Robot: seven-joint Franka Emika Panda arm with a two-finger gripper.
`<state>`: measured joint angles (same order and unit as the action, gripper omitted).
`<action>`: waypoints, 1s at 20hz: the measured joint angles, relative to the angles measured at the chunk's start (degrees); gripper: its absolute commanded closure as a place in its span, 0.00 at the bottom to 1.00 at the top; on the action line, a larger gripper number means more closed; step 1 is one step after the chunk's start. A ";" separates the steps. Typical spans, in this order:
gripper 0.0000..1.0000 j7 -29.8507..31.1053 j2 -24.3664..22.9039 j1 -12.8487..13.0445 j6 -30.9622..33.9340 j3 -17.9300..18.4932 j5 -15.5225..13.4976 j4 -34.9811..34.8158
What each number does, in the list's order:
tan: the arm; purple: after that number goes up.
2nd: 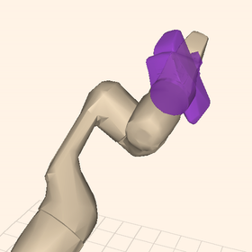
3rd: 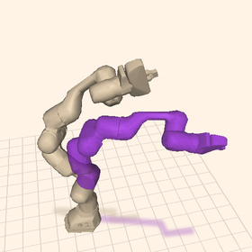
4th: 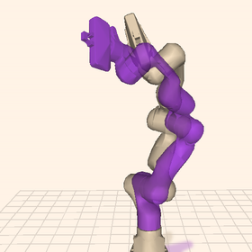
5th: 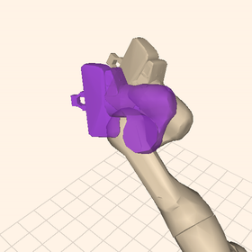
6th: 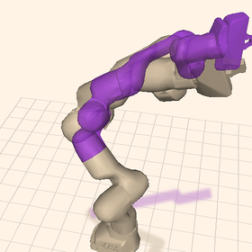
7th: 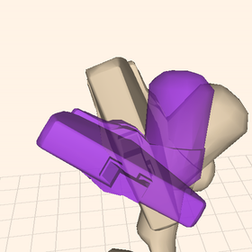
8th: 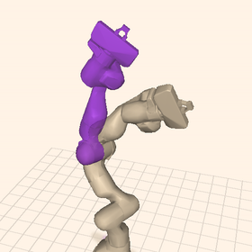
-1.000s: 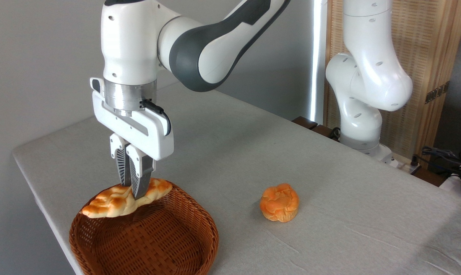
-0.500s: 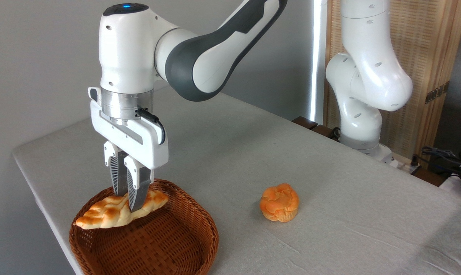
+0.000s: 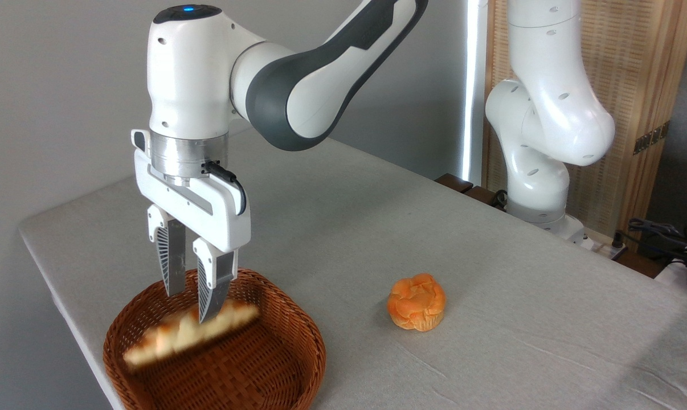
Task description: Put bread into the basket
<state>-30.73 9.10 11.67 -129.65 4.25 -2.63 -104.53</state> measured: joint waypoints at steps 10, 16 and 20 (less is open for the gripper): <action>0.00 6.58 -3.86 -0.35 5.28 -0.87 -0.01 1.26; 0.00 -3.62 -13.45 -7.94 25.35 -5.77 0.26 1.82; 0.00 -5.30 -14.63 -8.93 29.87 -5.91 0.36 3.28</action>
<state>-36.03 -5.54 2.74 -99.78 -1.66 -2.27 -101.26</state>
